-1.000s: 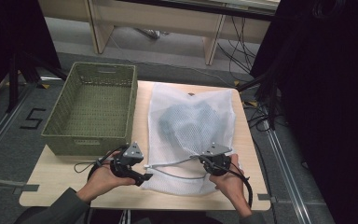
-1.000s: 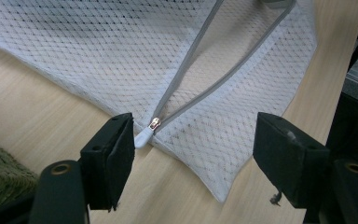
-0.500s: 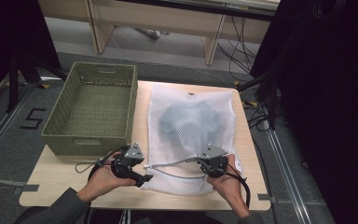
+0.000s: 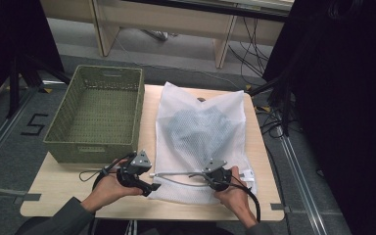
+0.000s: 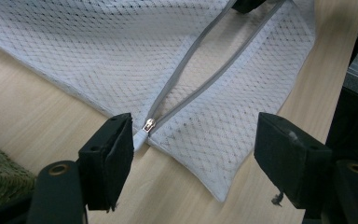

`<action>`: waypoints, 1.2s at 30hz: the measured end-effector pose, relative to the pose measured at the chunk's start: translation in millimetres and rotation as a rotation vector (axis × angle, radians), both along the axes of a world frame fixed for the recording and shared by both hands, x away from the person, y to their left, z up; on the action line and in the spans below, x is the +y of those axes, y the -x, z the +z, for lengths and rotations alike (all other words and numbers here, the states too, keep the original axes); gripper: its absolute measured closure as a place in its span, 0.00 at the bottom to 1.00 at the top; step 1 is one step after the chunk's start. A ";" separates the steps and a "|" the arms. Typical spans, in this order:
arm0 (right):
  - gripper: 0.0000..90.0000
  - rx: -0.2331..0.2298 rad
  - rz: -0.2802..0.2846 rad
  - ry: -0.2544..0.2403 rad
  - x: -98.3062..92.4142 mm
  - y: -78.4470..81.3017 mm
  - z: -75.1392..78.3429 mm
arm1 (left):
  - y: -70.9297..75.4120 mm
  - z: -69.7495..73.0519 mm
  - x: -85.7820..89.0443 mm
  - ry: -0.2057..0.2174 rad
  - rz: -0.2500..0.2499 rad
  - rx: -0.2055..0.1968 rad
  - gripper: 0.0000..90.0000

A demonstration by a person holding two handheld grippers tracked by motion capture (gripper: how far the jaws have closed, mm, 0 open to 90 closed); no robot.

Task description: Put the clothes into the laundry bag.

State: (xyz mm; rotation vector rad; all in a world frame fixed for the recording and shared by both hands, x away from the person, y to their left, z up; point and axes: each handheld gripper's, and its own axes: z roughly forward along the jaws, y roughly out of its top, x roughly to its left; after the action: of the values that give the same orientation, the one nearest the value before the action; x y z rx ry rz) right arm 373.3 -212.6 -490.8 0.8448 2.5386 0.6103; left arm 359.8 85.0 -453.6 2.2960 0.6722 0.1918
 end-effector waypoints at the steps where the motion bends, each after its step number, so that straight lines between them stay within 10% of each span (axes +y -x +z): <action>1: 1.00 0.000 0.004 0.000 -1.3 -1.4 -0.1 | -0.2 0.1 0.3 -0.003 -0.002 0.000 0.31; 17: 0.51 0.070 -0.106 -0.226 -23.9 0.2 17.4 | -0.3 -0.2 1.9 0.024 0.032 0.008 0.31; 22: 0.47 0.072 -0.137 -0.336 -31.1 6.4 25.4 | -1.6 0.2 2.8 0.020 0.019 0.001 0.31; 36: 0.41 0.057 -0.169 -0.444 -42.1 14.7 39.0 | 2.6 3.7 1.0 0.030 0.009 0.000 0.30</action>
State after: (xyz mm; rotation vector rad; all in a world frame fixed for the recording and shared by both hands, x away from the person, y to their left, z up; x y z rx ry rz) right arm 358.6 -254.7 -451.7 1.2250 2.3789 1.1297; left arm 357.2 86.0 -449.9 2.2644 0.6809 0.1852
